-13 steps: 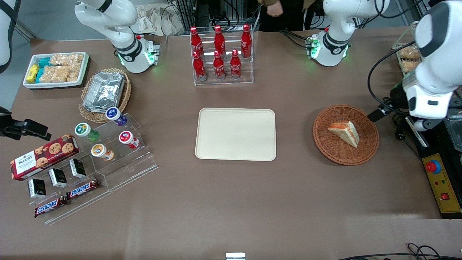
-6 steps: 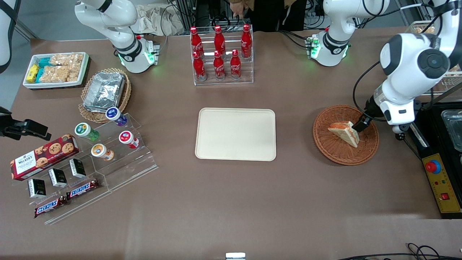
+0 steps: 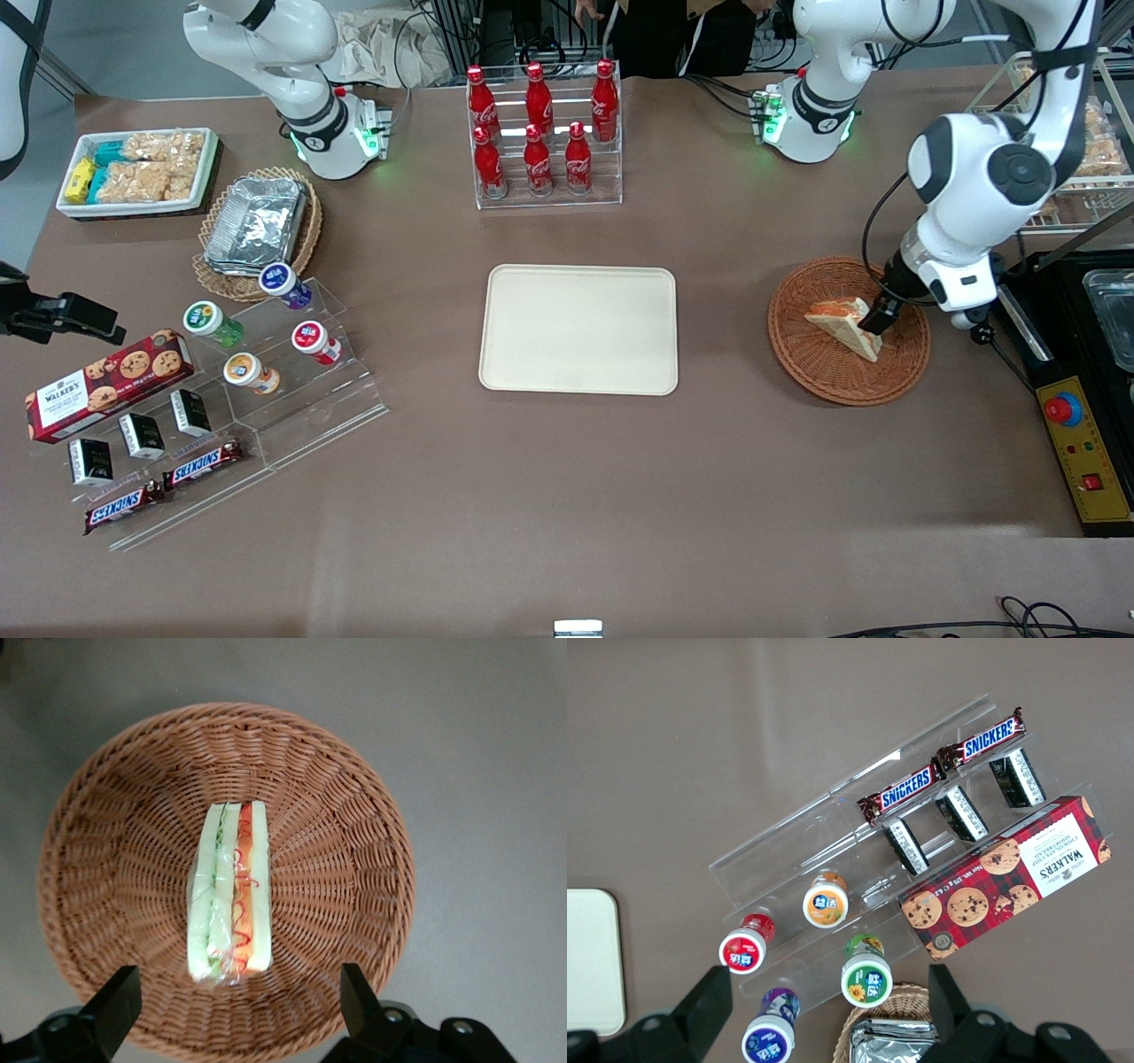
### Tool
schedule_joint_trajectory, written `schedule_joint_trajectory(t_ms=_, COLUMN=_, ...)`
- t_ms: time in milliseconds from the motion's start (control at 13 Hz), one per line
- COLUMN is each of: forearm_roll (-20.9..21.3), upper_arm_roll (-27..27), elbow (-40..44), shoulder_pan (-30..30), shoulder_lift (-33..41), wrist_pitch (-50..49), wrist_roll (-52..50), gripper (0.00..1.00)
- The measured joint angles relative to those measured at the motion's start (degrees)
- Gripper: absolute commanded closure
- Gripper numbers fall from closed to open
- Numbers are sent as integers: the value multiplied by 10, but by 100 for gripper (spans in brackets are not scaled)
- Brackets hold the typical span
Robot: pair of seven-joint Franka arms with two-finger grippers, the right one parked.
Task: Place sandwich from basket to tray
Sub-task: 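Lower the left gripper and close it on the wrapped sandwich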
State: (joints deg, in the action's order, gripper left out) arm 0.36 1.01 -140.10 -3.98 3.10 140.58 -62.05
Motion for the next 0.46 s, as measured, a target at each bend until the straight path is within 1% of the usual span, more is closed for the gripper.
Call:
schedule_joint_trajectory(t_ms=154, forearm_roll=0, upper_arm_roll=0, elbow=-17, shoulder_pan=0, shoulder_lift=-21, wrist_pitch=47, wrist_roll=-9, gripper=0)
schedule_joint_trajectory(t_ms=462, forearm_roll=0, upper_arm_roll=0, elbow=-27, shoulder_pan=0, shoulder_lift=-60, wrist_pitch=110, wrist_roll=-13, gripper=0)
